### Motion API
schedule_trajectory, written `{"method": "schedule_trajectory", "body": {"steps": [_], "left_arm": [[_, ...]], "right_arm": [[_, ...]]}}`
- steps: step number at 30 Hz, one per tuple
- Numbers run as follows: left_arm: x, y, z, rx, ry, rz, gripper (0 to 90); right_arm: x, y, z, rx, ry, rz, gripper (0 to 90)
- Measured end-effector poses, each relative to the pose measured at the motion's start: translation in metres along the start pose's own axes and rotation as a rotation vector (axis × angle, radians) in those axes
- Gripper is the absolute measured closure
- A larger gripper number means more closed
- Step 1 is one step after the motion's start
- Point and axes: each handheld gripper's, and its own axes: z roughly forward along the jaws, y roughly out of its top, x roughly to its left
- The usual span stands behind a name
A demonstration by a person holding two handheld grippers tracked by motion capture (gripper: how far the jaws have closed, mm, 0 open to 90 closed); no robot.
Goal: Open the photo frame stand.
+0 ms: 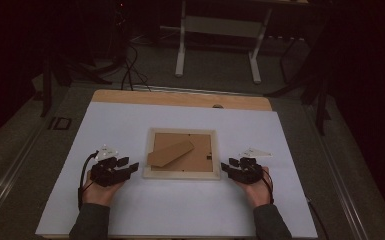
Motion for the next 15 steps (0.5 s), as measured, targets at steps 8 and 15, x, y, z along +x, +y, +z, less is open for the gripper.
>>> {"method": "schedule_trajectory", "body": {"steps": [8, 15], "left_arm": [[-0.001, 0.01, -0.009, -0.027, -0.029, -0.009, 52.8], [-0.005, 0.021, -0.009, -0.007, -0.092, 0.001, 50.9]], "right_arm": [[0.001, 0.0, 0.0, 0.024, 0.01, -0.016, 53.5], [0.003, 0.003, -0.002, 0.022, 0.014, -0.02, 52.3]]}}
